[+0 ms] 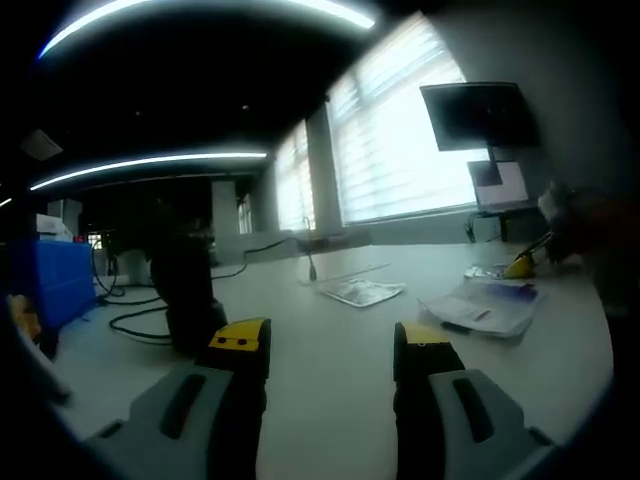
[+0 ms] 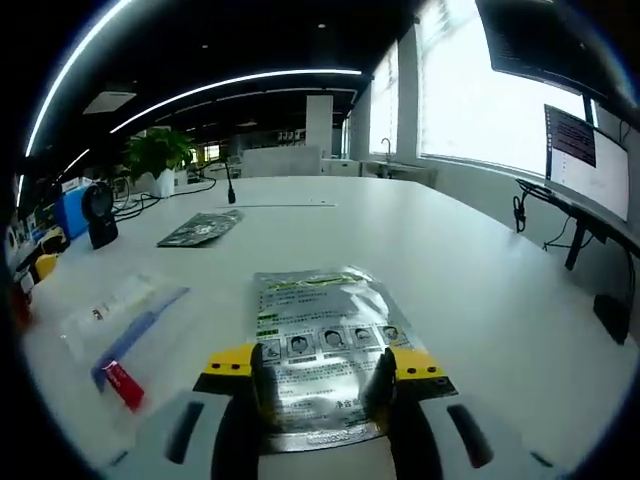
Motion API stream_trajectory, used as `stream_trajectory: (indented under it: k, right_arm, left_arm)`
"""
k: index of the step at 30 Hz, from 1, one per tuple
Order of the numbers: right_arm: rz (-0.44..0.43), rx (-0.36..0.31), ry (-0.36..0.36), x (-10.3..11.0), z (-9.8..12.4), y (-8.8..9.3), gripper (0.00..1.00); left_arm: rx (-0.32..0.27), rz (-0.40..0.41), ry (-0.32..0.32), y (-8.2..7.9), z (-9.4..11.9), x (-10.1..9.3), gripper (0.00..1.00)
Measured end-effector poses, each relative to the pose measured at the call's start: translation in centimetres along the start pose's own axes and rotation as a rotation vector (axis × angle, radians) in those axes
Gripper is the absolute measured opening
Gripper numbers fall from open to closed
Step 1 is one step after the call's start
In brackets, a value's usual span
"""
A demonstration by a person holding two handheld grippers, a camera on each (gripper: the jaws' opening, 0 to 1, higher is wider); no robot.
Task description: Clip sheet goods on table flip sheet goods clip sheet goods scan sheet goods put sheet goods back to table
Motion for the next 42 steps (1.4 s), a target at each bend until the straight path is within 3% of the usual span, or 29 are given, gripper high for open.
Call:
stream_trajectory:
  k: [1, 3, 5, 9, 12, 17, 21, 25, 29, 36, 42]
  right_arm:
    - [-0.006, -0.02, -0.021, -0.1, 0.1, 0.0, 0.41]
    - [-0.102, -0.054, -0.091, 0.2, 0.2, -0.5, 0.36]
    - [-0.183, -0.098, -0.116, -0.1, 0.3, -1.2, 0.36]
    - [-0.135, -0.166, -0.118, -0.6, 0.6, -2.1, 0.36]
    - [-0.13, -0.22, -0.203, -0.3, 0.5, -2.5, 0.36]
    - [-0.058, -0.257, -0.255, -0.2, -0.1, -3.2, 0.35]
    - [-0.042, -0.248, -0.278, -1.1, -0.8, -4.1, 0.35]
    - [0.026, -0.245, -0.275, -2.7, -2.2, -5.3, 0.34]
    - [0.161, -0.221, -0.268, -3.7, -3.8, -6.3, 0.3]
    - [0.136, -0.154, -0.336, -5.1, -6.9, -7.1, 0.27]
    - [0.129, -0.136, -0.379, -5.2, -7.5, -6.8, 0.25]
  left_arm:
    - [0.002, -0.001, -0.002, 0.0, 0.0, 0.0, 0.42]
    - [0.006, -0.002, -0.004, 0.0, 0.0, 0.0, 0.42]
    - [0.009, -0.003, -0.005, 0.1, 0.0, 0.0, 0.42]
    - [0.014, -0.004, -0.005, 0.1, -0.1, 0.0, 0.42]
    - [0.017, -0.007, -0.003, 0.1, -0.1, 0.0, 0.42]
    - [0.011, -0.006, -0.009, 0.1, -0.1, 0.0, 0.42]
    - [0.015, -0.009, -0.008, 0.1, -0.1, 0.0, 0.42]
    - [0.011, -0.004, -0.009, 0.1, -0.1, 0.0, 0.42]
    - [0.006, -0.002, -0.009, 0.0, 0.0, 0.0, 0.42]
    - [0.009, -0.003, -0.009, 0.1, -0.1, 0.0, 0.42]
    - [0.014, -0.004, -0.016, 0.1, -0.1, 0.1, 0.42]
Point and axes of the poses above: the point that each gripper's makers call its tool centre point, and the gripper's own axes: z roughly backward along the fingers, x roughly to its left, y roughly out of its underside, the point moved 10 cm from there along z, roughly backward along the fingers, and after that the axes turned 12 degrees about y, right-handed, at the moved point
